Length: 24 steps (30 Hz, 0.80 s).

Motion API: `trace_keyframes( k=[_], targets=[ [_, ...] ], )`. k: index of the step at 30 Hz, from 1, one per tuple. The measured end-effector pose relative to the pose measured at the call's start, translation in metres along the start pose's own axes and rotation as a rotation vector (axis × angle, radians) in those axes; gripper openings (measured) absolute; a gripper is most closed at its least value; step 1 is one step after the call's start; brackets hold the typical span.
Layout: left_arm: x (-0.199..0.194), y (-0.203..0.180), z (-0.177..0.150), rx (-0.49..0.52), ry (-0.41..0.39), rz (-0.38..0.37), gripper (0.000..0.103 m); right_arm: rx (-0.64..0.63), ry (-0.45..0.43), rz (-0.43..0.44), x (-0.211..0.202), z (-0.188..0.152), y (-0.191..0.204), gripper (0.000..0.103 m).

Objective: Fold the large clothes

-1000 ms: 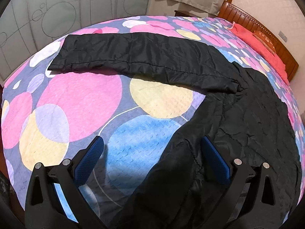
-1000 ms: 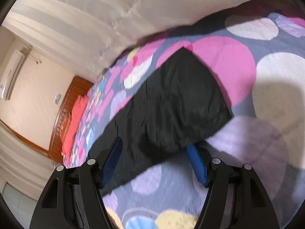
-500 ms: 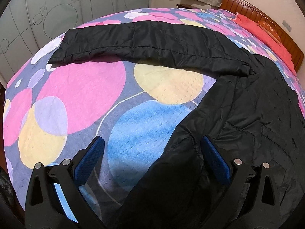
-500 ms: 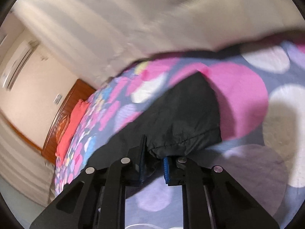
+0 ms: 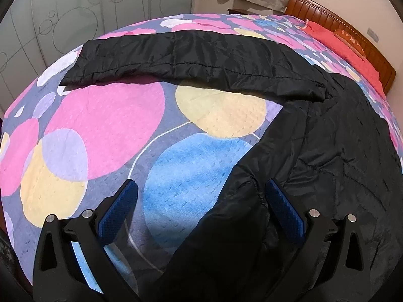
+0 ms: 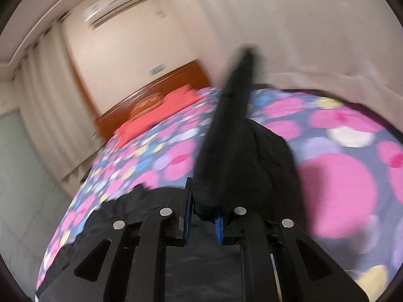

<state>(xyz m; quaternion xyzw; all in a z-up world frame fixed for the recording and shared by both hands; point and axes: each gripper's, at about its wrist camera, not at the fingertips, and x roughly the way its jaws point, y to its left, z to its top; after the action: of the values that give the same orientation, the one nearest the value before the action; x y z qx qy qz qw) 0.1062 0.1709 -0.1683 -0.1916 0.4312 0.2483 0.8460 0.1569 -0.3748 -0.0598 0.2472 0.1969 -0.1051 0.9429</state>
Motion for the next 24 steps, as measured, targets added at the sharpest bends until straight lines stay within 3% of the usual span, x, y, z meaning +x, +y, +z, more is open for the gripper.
trace_keyframes(
  k=[7,15,20,24],
  targets=[
    [0.003,-0.001,-0.001,0.010,-0.003,0.001,0.101,-0.168,0.105,0.127,0.043,-0.032,0.103,0.015],
    [0.003,-0.002,-0.004,0.019,-0.009,0.007,0.101,-0.323,0.210,0.240,0.081,-0.082,0.189,0.015],
    [0.003,-0.002,-0.003,0.018,-0.009,0.007,0.101,-0.433,0.333,0.256,0.106,-0.130,0.232,0.015],
    [0.004,-0.002,-0.003,0.021,-0.011,0.009,0.101,-0.540,0.462,0.223,0.129,-0.166,0.238,0.016]
  ],
)
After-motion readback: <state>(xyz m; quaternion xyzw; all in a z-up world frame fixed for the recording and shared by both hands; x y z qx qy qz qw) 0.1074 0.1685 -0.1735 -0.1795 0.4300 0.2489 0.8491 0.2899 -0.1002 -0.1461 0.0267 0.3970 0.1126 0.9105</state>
